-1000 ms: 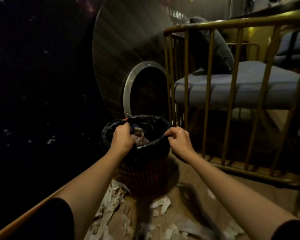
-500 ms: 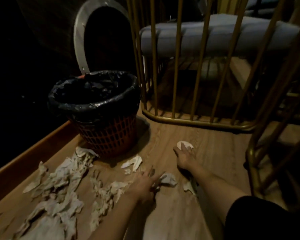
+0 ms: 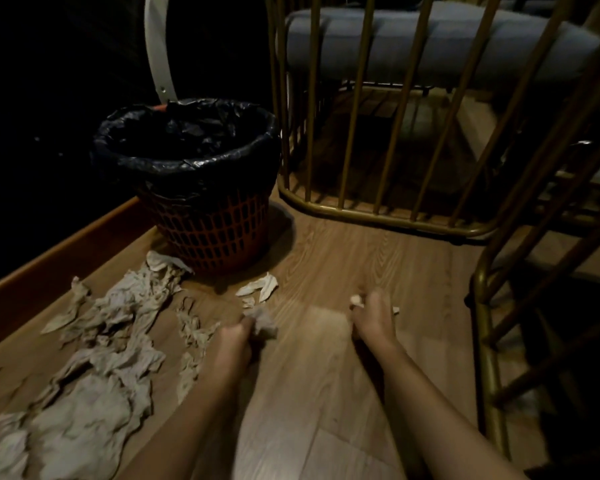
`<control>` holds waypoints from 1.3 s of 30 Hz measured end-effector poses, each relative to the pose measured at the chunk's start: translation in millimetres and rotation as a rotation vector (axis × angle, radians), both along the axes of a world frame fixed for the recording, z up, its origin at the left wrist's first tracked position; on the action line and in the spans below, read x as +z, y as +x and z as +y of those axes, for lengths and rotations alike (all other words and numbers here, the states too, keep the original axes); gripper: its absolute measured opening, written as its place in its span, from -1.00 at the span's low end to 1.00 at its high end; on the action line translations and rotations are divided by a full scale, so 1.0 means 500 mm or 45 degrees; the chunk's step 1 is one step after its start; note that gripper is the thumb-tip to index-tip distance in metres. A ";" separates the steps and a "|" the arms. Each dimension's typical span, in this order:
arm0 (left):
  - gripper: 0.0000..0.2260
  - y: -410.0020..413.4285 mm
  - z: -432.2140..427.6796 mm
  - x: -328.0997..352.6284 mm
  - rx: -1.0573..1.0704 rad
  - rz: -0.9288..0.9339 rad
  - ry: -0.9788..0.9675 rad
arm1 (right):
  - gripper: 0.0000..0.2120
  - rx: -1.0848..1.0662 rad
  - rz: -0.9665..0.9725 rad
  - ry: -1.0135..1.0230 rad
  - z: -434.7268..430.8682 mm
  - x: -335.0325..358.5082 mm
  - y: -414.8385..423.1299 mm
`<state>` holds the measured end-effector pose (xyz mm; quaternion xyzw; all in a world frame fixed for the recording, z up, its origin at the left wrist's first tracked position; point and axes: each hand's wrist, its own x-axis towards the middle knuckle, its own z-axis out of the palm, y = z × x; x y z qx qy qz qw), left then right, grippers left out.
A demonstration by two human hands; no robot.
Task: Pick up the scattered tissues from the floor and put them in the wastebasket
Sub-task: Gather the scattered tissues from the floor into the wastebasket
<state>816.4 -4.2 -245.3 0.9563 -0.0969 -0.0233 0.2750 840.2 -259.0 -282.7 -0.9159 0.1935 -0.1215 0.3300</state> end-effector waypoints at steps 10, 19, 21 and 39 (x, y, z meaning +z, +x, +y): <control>-0.79 -0.090 0.077 0.013 0.252 0.170 0.099 | -0.80 0.023 0.076 -0.158 0.063 -0.050 -0.123; -0.76 -0.058 0.177 0.040 0.521 -0.144 -0.026 | -0.86 0.543 0.054 0.047 0.266 0.005 0.109; -0.75 -0.049 0.230 0.034 0.571 -0.228 0.079 | -0.82 0.650 0.078 -0.056 0.306 0.013 0.158; -0.66 -0.197 0.322 0.001 0.748 -0.111 0.065 | -0.61 0.852 -0.027 0.048 0.492 0.005 0.027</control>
